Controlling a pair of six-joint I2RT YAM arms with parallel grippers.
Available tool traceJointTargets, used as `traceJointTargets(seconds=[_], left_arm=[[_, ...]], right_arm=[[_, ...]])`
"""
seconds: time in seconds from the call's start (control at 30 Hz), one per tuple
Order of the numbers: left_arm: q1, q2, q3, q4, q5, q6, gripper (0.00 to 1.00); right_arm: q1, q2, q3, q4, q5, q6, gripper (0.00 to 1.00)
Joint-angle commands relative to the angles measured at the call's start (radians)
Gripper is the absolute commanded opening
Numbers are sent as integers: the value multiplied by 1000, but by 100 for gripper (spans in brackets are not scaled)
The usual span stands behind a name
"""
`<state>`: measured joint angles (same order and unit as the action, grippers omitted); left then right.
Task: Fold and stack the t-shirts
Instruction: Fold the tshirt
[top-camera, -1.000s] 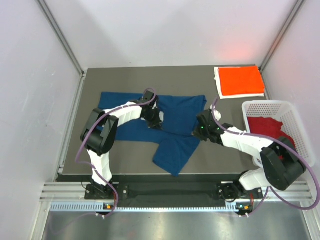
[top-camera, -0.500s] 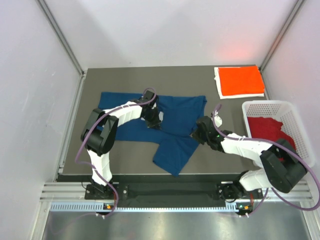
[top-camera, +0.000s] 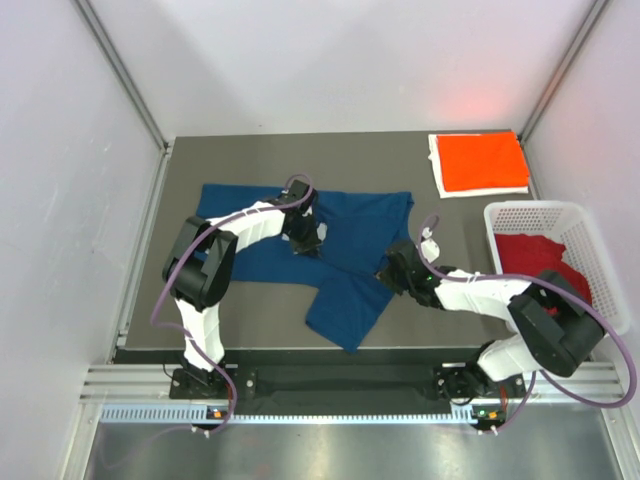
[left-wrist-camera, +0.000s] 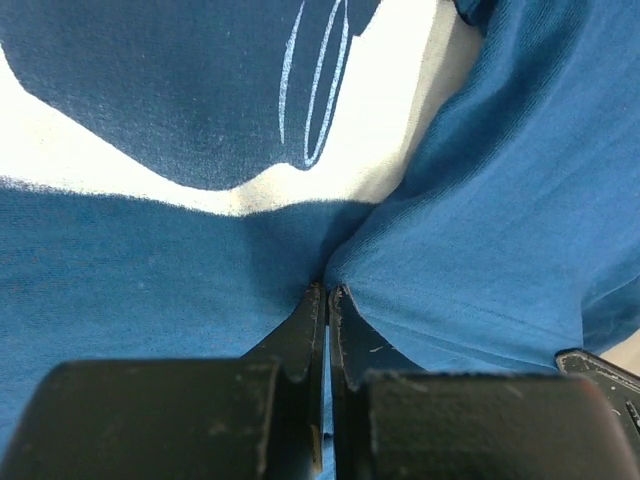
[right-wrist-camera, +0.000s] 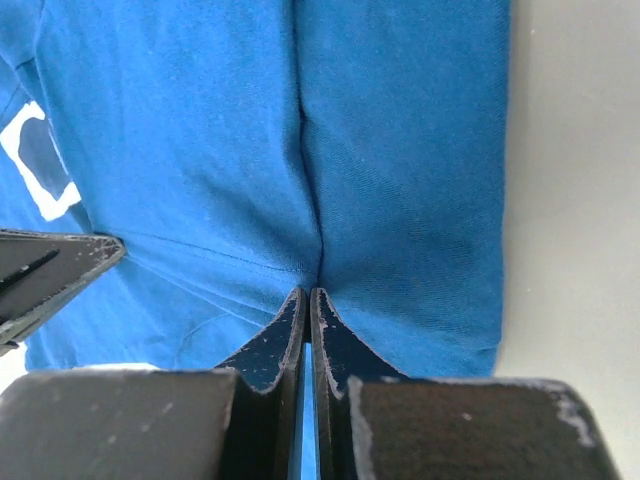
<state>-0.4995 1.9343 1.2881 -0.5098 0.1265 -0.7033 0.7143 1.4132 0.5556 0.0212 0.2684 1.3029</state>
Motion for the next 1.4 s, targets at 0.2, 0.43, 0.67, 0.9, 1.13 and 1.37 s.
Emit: traceJointTargets(seconds=[0.2, 0.43, 0.67, 0.9, 1.13, 1.37], left_arm=[[10, 2, 65, -93, -106, 25, 9], [24, -46, 143, -157, -105, 56, 40], [194, -9, 260, -167, -77, 128, 41], [482, 92, 364, -75, -22, 176, 42], [595, 262, 526, -42, 32, 185, 43], [641, 365, 596, -26, 35, 177, 43]], right_arm=[[20, -86, 93, -194, 155, -143, 31], [-141, -189, 159, -121, 69, -516, 61], [-424, 100, 387, -95, -311, -767, 49], [-519, 341, 579, -81, -397, -860, 49], [-552, 497, 723, -76, -468, -892, 44], [-569, 601, 799, -80, -471, -875, 45]])
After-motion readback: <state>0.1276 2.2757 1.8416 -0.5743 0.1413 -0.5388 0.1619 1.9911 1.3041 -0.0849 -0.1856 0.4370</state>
